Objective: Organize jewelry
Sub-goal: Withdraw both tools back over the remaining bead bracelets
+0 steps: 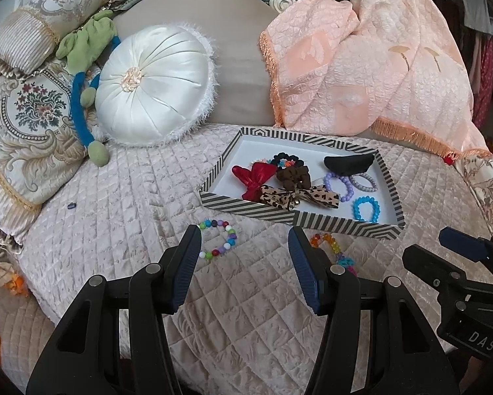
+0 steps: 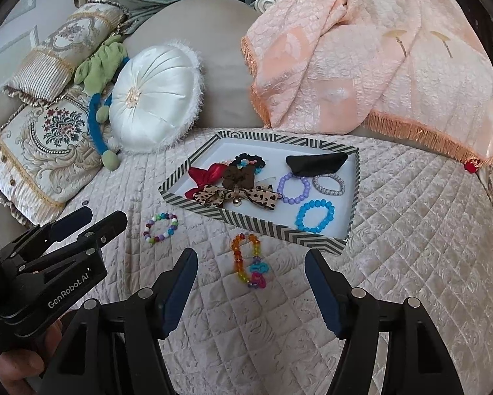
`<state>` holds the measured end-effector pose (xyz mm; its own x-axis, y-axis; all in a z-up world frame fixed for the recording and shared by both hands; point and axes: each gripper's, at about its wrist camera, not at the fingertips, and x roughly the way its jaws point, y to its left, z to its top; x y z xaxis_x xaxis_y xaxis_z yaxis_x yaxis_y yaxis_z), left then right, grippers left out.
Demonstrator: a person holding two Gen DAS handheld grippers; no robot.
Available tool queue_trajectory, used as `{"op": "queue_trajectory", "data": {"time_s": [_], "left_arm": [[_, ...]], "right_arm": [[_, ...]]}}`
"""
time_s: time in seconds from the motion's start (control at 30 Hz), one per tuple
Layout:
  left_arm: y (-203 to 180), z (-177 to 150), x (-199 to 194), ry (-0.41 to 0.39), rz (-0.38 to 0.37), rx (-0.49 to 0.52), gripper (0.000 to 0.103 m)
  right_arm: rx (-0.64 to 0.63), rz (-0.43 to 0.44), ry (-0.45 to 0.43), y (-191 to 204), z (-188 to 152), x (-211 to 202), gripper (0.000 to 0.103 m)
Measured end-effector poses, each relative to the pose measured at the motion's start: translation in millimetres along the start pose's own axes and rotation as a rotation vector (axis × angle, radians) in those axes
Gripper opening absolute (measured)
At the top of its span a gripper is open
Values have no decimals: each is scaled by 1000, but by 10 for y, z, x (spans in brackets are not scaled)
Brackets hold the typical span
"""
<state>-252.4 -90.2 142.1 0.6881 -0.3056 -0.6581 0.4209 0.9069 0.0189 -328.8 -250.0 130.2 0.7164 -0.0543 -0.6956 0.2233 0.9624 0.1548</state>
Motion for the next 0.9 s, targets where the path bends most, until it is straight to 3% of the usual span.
{"op": "queue_trajectory", "data": {"time_s": [0.9], "left_arm": [[114, -115, 235, 76, 10, -25, 55]], "right_arm": [[-14, -16, 51, -41, -106, 170, 65]]}}
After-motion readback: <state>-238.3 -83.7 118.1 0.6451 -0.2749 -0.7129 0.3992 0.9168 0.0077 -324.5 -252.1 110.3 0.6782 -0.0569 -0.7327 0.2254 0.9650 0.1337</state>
